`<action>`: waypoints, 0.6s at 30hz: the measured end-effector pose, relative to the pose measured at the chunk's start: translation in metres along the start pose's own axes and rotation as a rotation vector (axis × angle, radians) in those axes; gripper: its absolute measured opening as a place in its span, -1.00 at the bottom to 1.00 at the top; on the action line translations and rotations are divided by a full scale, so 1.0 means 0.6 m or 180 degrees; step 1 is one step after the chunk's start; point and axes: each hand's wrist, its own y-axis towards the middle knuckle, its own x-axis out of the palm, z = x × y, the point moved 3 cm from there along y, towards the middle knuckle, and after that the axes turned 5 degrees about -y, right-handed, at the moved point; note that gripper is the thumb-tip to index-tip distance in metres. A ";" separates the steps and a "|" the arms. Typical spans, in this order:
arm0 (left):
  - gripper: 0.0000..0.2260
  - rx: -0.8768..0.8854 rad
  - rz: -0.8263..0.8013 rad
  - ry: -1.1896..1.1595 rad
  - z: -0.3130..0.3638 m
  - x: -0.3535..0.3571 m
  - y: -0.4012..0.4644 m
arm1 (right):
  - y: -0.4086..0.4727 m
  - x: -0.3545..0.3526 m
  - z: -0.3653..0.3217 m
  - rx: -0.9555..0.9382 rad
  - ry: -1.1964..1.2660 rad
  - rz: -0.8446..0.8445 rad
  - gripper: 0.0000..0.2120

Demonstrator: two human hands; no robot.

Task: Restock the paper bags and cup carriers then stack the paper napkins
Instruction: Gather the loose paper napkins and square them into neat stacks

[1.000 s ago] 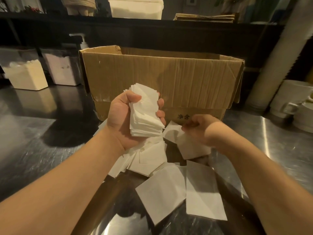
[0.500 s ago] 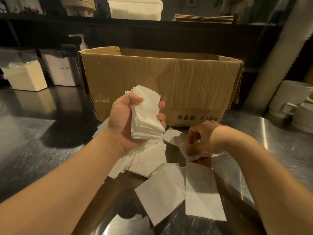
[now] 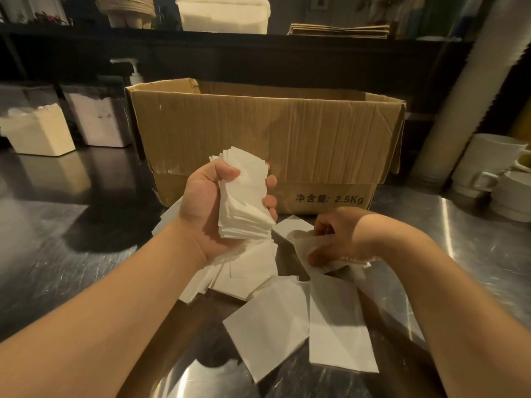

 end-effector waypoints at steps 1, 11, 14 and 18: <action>-0.56 0.0007 0.0001 0.0000 0.000 0.000 0.000 | -0.001 -0.002 -0.002 0.0005 -0.0030 0.0019 -0.63; -0.56 -0.0009 -0.0084 -0.0004 -0.001 0.005 -0.001 | 0.015 -0.023 0.010 0.0317 0.1259 0.0877 -0.67; -0.57 -0.0004 -0.0025 0.0024 -0.001 0.005 -0.002 | 0.032 0.004 0.006 0.0405 0.1264 0.1179 -0.68; -0.56 -0.0016 0.0054 0.0049 -0.001 0.006 -0.003 | 0.041 0.025 0.002 0.0332 0.0711 0.1007 -0.67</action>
